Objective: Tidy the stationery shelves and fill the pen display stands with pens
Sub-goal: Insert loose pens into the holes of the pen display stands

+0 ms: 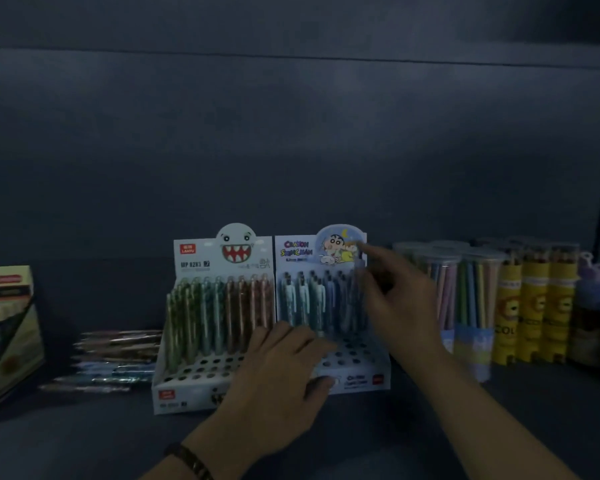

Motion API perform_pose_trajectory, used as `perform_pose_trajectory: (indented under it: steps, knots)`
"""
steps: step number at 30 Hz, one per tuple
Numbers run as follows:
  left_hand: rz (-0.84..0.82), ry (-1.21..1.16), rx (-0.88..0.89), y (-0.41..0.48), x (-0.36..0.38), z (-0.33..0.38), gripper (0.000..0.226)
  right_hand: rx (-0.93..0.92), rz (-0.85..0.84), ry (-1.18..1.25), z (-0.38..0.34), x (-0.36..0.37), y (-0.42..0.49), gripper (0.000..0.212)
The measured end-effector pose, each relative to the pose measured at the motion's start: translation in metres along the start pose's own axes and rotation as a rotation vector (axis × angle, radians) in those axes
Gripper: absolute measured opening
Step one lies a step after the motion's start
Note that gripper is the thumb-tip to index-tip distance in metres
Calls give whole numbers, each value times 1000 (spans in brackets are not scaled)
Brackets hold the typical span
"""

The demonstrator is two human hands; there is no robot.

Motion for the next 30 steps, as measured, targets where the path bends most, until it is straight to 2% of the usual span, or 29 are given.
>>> perform_pose_trajectory:
  steps: [7, 12, 16, 24, 27, 30]
  knots:
    - [-69, 32, 23, 1, 8, -2, 42, -145, 28, -233, 7, -4, 0, 36]
    - [-47, 13, 24, -3, 6, -1, 41, -111, 16, -255, 10, -1, 1, 40]
    - [-56, 13, 24, -3, 7, -2, 42, -107, -55, -274, 12, 3, -1, 40]
    - [-37, 13, 41, -6, 6, -1, 42, -7, -190, -344, 5, 3, -3, 32]
    - [-36, 27, 45, -7, 5, 1, 43, 140, -301, -390, 2, 3, -4, 43]
    - [-37, 28, 44, -9, 4, 2, 44, 191, -344, -387, -3, 3, -8, 52]
Point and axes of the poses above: each hand's wrist, its own y-axis towards the middle knuckle, its own x-axis out of the palm, z = x × y, the point moved 2 cm from there along y, towards the middle knuckle, and after that the axes turned 5 degrees about -y, right-handed, at the moved point
